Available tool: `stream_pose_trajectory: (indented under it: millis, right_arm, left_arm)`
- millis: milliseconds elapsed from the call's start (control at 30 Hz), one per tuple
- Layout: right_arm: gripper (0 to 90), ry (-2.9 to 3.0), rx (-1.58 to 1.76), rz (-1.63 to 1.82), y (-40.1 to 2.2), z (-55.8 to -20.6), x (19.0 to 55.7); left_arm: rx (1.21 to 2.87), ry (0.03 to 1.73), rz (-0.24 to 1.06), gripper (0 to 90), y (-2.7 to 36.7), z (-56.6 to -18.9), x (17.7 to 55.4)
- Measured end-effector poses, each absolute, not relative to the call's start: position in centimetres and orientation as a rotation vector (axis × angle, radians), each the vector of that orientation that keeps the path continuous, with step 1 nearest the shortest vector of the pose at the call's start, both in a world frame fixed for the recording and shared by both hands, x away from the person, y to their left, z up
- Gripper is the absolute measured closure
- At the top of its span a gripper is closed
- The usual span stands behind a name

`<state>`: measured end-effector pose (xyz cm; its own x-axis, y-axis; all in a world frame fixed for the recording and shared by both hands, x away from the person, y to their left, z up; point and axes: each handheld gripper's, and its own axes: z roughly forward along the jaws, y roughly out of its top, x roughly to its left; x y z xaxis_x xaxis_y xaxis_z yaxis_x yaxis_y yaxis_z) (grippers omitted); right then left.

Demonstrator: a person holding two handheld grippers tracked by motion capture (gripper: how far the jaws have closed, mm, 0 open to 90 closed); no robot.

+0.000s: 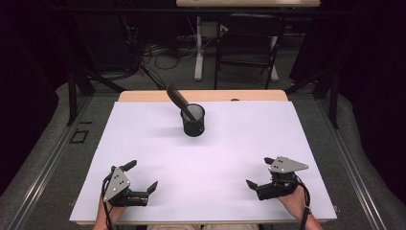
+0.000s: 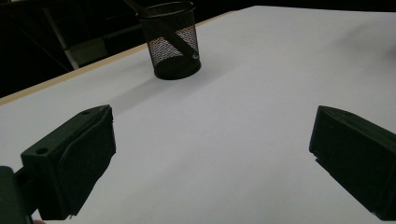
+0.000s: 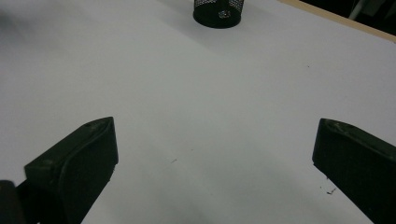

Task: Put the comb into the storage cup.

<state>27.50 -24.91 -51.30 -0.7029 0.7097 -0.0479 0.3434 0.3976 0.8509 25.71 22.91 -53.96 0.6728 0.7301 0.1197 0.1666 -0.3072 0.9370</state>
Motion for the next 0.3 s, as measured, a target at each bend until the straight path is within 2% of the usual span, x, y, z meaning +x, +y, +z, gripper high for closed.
stream_pose_trajectory:
  millis: [300]
  right_arm:
    - [0.0, 2.219, 0.912, 1.241, -25.35, -51.51, 26.99]
  left_arm:
    - [1.831, 0.710, 0.668, 0.6, 22.92, -53.95, 25.72]
